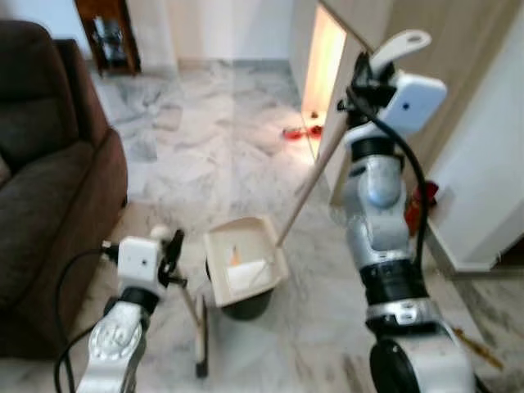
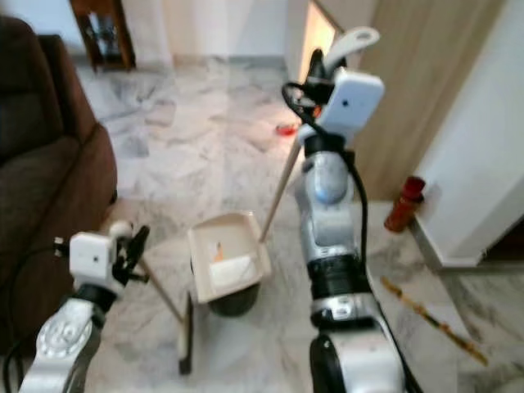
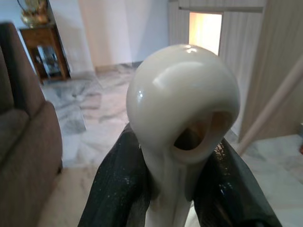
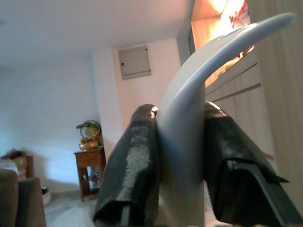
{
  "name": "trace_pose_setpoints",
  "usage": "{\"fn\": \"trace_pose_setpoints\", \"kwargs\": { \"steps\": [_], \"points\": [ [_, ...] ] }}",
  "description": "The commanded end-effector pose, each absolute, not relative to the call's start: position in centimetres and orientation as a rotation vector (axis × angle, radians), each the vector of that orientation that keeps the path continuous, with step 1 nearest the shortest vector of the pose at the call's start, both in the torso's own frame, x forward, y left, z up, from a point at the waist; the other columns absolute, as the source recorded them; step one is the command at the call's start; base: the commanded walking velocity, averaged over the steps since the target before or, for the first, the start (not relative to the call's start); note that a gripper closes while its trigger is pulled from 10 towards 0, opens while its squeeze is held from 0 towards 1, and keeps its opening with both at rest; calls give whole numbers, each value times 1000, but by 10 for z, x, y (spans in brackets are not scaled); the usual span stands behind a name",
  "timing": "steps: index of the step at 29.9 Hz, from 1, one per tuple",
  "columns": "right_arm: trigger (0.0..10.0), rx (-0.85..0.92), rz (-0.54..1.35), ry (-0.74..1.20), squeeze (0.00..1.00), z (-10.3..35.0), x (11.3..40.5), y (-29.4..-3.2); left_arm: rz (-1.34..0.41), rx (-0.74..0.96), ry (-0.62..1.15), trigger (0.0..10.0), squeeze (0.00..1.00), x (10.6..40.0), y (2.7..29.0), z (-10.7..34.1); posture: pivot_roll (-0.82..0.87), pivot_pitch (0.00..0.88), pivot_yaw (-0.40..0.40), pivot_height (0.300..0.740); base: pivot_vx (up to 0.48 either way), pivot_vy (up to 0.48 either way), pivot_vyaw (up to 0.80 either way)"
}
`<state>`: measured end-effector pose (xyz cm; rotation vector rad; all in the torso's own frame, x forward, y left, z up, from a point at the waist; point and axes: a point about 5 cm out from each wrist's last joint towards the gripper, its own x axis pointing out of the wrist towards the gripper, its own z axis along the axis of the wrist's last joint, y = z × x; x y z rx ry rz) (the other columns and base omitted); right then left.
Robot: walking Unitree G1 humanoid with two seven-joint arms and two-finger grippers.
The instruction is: Sweep floor
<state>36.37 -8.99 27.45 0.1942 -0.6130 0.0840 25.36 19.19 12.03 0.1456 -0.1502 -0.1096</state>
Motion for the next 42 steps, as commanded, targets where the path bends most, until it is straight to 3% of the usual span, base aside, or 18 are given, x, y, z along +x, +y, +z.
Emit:
{"fn": "trace_pose_setpoints", "kwargs": {
  "steps": [1,18,28,42],
  "points": [
    [10000,229,57,-707,0,296,360,-101,-126,152,-212,10000,0,255,187,131,54,4,-17,740,405,0,0],
    [10000,249,61,-709,0,298,360,-102,-128,148,-220,10000,0,255,186,132,53,4,-17,740,394,0,0],
    [10000,250,71,-721,0,300,359,-100,-142,138,-221,10000,0,254,184,132,53,6,-18,740,0,0,0],
    [10000,220,225,-818,0,310,345,-84,-154,133,-220,10000,0,253,183,131,48,11,-13,740,0,0,0]
  ]
}}
